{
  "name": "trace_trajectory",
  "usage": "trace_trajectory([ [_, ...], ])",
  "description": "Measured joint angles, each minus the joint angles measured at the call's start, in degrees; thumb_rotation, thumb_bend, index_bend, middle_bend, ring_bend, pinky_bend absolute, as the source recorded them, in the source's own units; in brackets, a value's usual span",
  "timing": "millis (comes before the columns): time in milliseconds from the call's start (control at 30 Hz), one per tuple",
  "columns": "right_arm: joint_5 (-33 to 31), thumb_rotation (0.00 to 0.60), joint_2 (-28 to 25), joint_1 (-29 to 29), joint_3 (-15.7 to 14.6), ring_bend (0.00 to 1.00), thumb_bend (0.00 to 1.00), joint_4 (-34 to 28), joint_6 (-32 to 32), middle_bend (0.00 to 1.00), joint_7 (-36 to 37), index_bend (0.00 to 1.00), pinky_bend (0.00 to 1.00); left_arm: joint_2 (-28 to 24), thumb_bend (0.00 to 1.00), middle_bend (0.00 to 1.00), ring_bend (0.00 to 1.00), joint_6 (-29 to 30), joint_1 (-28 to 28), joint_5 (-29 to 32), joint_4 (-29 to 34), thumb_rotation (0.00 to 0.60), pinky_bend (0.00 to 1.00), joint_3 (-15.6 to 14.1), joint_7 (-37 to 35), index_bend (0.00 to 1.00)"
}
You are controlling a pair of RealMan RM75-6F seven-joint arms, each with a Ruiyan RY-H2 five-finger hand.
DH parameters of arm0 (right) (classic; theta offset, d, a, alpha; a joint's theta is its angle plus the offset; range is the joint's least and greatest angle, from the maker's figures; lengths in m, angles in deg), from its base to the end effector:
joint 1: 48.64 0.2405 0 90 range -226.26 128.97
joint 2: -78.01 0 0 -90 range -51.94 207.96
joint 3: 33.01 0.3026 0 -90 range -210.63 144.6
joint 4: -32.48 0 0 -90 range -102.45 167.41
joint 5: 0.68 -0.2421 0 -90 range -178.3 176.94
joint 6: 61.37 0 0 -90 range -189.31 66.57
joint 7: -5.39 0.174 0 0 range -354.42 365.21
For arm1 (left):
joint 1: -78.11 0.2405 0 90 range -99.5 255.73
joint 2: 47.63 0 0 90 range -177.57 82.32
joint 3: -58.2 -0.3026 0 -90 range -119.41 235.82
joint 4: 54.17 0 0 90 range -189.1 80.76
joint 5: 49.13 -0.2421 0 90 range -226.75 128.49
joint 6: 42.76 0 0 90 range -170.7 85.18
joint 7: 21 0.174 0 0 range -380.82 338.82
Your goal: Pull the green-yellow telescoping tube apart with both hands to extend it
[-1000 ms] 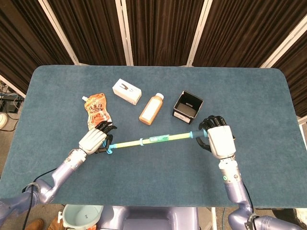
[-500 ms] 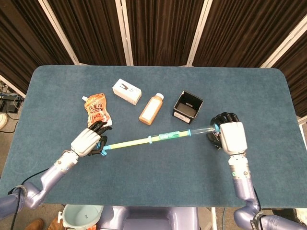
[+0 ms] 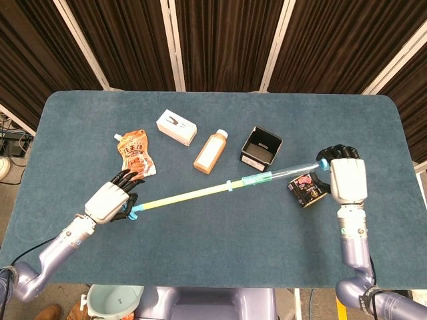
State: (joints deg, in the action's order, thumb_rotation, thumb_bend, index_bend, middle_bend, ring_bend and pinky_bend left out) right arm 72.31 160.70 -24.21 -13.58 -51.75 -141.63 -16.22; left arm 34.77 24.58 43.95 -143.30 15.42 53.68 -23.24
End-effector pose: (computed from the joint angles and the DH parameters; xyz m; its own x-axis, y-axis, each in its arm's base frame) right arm -0.2652 -0.3872 0.0949 0.4440 0.2561 0.8587 -0.8861 -0.0172 0.4633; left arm -0.2844 0.3580 -0.0095 0.6016 0.1404 0.7864 0.6973 -0.5725 -0.4312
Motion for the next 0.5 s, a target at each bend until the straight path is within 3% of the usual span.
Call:
trace_trajectory([
  [500,-4.2,0.6,-1.5,1.0,2.2,0.33,0.3,1.7,0.9,0.47,0.4,0.85,0.32,-2.0,0.77,0.17,0.07,2.5,2.1,-1.0,0.5,0.6,0.09,-0.1,3.0,0.73],
])
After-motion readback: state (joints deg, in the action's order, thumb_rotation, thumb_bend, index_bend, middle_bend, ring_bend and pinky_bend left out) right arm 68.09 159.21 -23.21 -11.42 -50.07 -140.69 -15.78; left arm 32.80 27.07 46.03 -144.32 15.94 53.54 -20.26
